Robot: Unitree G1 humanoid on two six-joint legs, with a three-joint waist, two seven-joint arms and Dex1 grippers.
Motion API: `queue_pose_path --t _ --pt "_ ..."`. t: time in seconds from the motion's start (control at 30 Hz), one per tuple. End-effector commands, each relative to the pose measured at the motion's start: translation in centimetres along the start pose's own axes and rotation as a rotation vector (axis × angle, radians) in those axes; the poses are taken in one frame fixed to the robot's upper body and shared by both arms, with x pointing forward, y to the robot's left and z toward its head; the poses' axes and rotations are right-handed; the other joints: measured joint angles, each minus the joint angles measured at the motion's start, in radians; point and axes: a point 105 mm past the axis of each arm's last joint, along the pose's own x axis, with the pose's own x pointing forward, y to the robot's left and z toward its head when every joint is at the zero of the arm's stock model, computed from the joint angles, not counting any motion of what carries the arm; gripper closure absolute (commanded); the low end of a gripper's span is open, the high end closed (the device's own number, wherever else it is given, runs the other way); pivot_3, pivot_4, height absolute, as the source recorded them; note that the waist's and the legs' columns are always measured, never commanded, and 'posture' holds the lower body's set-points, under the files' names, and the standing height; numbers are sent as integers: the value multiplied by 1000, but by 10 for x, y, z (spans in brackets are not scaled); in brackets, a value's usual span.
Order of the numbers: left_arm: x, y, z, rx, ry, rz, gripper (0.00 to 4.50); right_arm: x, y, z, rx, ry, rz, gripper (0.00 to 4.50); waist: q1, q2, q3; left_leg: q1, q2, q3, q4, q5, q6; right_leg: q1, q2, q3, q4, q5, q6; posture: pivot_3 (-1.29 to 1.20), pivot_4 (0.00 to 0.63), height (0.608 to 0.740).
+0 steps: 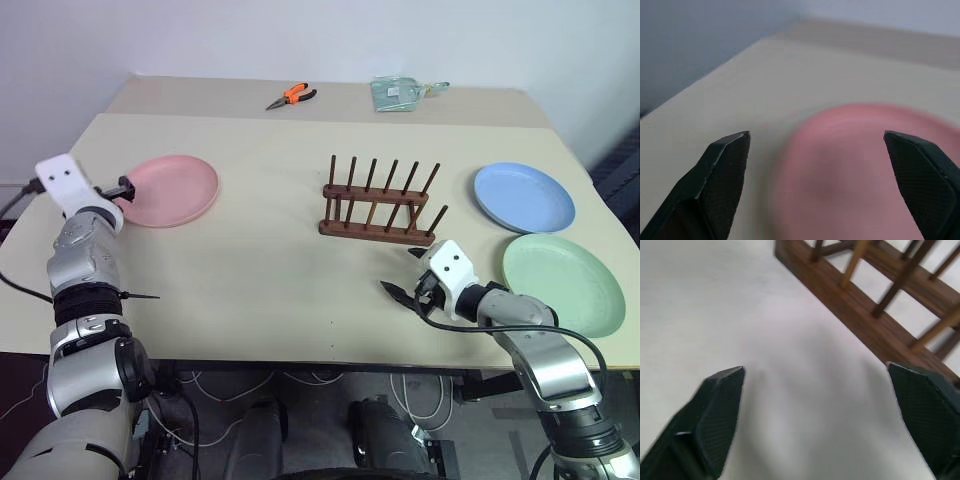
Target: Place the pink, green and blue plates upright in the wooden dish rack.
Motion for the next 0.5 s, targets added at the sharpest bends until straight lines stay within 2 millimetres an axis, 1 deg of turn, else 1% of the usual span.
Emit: queue_pose_path --t 0.03,0.13,0.2,0.23,0.3,0.4,0.47,0.5 --pt "-1 -7 -10 -182 96 8 0 2 -5 8 -53 -24 -15 21 1 0 0 0 0 0 0 0 0 0 0 0 0 0 0 0 150 726" --pt "-4 -21 -22 -266 176 -58 0 3 -5 10 -55 -35 -14 21 -1 -1 0 0 0 0 0 0 0 0 0 0 0 0 0 0 150 726" --pt "-5 -32 -23 -313 195 -105 533 4 -5 12 -56 -47 -20 0 -2 0 0 0 0 0 0 0 0 0 0 0 0 0 0 0 150 726" --pt "-6 -38 -23 -338 203 -132 873 4 -5 13 -57 -52 -23 0 -2 0 0 0 0 0 0 0 0 0 0 0 0 0 0 0 150 726" --pt "-6 -43 -21 -380 212 -154 1837 4 -5 15 -61 -59 -30 0 -3 0 0 0 0 0 0 0 0 0 0 0 0 0 0 0 150 726" --pt "-5 -45 -23 -430 235 -147 3418 1 -9 16 -48 -65 -53 0 -4 -1 0 0 0 0 -1 0 -1 0 0 0 0 0 0 0 150 726" --pt "-5 -50 -18 -399 221 -168 4451 -3 -15 17 -24 -65 -75 0 -4 -1 0 0 0 0 0 0 -1 0 0 0 0 0 0 0 150 726" --pt "-5 -58 -9 -395 180 -209 4451 -5 -17 20 -36 -71 -85 0 -4 -1 0 0 0 0 0 0 -1 0 0 0 0 0 0 0 150 726"
